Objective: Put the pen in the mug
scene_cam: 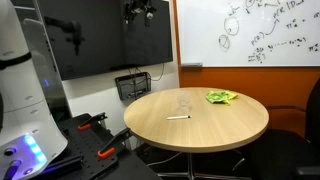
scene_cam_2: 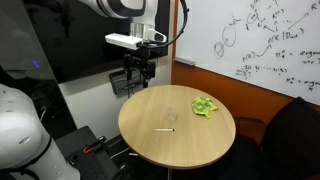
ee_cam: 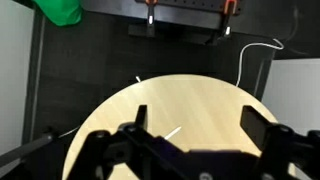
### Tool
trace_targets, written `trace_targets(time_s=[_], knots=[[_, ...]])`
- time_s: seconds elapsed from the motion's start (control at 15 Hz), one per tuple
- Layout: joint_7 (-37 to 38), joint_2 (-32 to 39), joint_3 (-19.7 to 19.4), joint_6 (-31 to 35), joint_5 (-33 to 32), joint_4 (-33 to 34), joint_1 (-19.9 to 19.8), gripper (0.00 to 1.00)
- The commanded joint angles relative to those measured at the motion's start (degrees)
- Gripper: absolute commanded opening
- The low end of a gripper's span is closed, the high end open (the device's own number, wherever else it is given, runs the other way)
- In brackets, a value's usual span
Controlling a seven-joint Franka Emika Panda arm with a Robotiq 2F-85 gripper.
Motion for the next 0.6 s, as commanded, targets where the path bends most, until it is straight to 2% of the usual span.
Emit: trace_targets(time_s=[0.0, 0.27, 0.4, 0.53], knots=[[-0.19, 0.05, 0.53, -0.1, 0.22, 0.09, -0.59, 1.0], [1.48, 0.36, 0.7, 2.52, 1.09, -0.78, -0.66, 1.0], [5.3, 2.09, 0.85, 5.41, 4.52, -1.61, -0.71, 1.0], [9.7, 4.23, 1.39, 13.94, 9.25, -4.47, -0.59, 1.0]])
